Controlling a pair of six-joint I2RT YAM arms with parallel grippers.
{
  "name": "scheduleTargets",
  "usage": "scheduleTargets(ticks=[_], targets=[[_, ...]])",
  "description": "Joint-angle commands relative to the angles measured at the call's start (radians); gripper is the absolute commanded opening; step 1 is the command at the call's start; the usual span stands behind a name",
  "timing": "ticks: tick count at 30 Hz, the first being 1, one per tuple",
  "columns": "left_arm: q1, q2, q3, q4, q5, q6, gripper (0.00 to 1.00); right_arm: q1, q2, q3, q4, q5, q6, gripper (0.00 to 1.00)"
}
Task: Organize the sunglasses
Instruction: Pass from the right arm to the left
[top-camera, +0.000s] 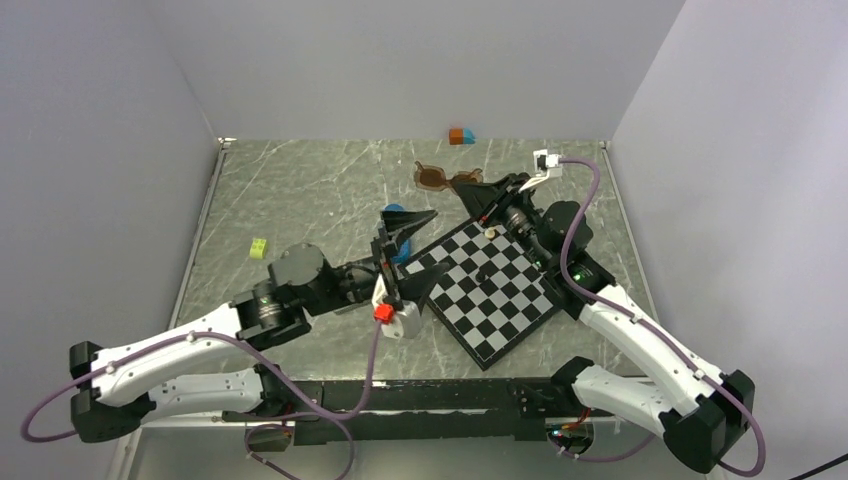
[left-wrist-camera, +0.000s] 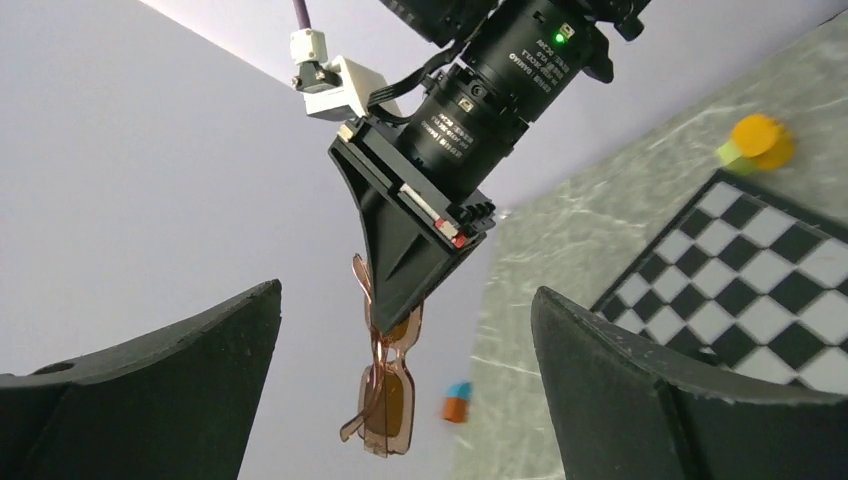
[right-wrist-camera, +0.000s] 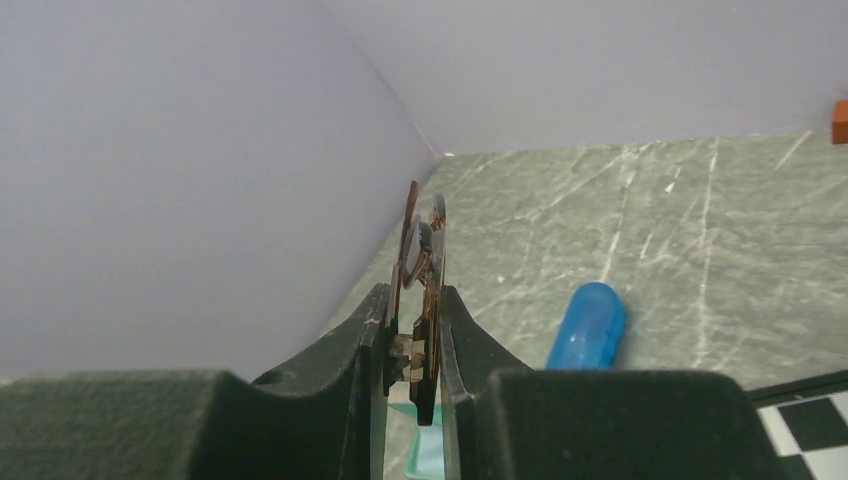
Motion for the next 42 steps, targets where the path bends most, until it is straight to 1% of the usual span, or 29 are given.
scheduleTargets(ticks=[1, 2, 4, 5, 7, 9, 12, 13, 16, 19, 22, 24, 26, 29, 32, 37, 40, 41, 42], targets=[[0.040, -0.008, 0.189, -0.294, 0.092, -0.259, 0.99, -0.017, -0.053, 0.028, -0.106, -0.088, -0.136, 0.00], [0.061, 0.014, 0.241, -0.343, 0.092, -0.298, 0.99, -0.019, -0.057, 0.030, -0.135, -0.108, -0.157, 0.00], [0.110, 0.044, 0.332, -0.386, 0.078, -0.397, 0.99, -0.025, -0.066, 0.038, -0.180, -0.184, -0.227, 0.00], [0.139, 0.053, 0.364, -0.385, 0.075, -0.452, 0.99, -0.029, -0.066, 0.046, -0.207, -0.231, -0.266, 0.00], [0.201, 0.040, 0.367, -0.327, 0.083, -0.610, 0.99, -0.033, -0.057, 0.077, -0.298, -0.348, -0.352, 0.00], [0.270, -0.001, 0.310, -0.238, 0.151, -0.755, 0.99, -0.037, -0.048, 0.100, -0.353, -0.475, -0.425, 0.00], [0.357, -0.080, 0.148, -0.100, 0.271, -0.989, 0.99, -0.039, -0.029, 0.141, -0.455, -0.664, -0.547, 0.00], [0.372, -0.101, 0.089, -0.073, 0.298, -1.070, 0.99, -0.039, -0.022, 0.157, -0.498, -0.723, -0.599, 0.00], [0.388, -0.164, -0.105, 0.002, 0.380, -1.203, 0.99, -0.039, -0.015, 0.179, -0.563, -0.830, -0.696, 0.00], [0.388, -0.217, -0.240, 0.030, 0.484, -1.247, 0.99, -0.038, -0.008, 0.183, -0.614, -0.964, -0.776, 0.00], [0.387, -0.273, -0.356, 0.097, 0.535, -1.308, 0.99, -0.038, -0.001, 0.179, -0.636, -1.053, -0.832, 0.00], [0.387, -0.306, -0.406, 0.129, 0.549, -1.347, 0.99, -0.036, 0.013, 0.193, -0.693, -1.114, -0.911, 0.00], [0.388, -0.326, -0.422, 0.106, 0.547, -1.352, 0.99, -0.033, 0.032, 0.206, -0.748, -1.149, -0.965, 0.00], [0.388, -0.324, -0.445, 0.135, 0.582, -1.361, 0.99, -0.024, 0.054, 0.204, -0.733, -1.169, -0.961, 0.00], [0.387, -0.287, -0.435, 0.127, 0.617, -1.355, 0.99, -0.015, 0.083, 0.221, -0.731, -1.210, -0.972, 0.00], [0.388, -0.205, -0.396, 0.073, 0.650, -1.321, 0.99, 0.006, 0.119, 0.268, -0.765, -1.218, -0.995, 0.00], [0.388, -0.163, -0.389, 0.081, 0.706, -1.311, 0.99, 0.016, 0.132, 0.283, -0.756, -1.202, -0.969, 0.00], [0.387, -0.152, -0.391, 0.091, 0.730, -1.309, 0.98, 0.018, 0.133, 0.287, -0.755, -1.192, -0.965, 0.00], [0.387, -0.140, -0.394, 0.105, 0.750, -1.312, 0.95, 0.020, 0.134, 0.290, -0.759, -1.189, -0.966, 0.00]])
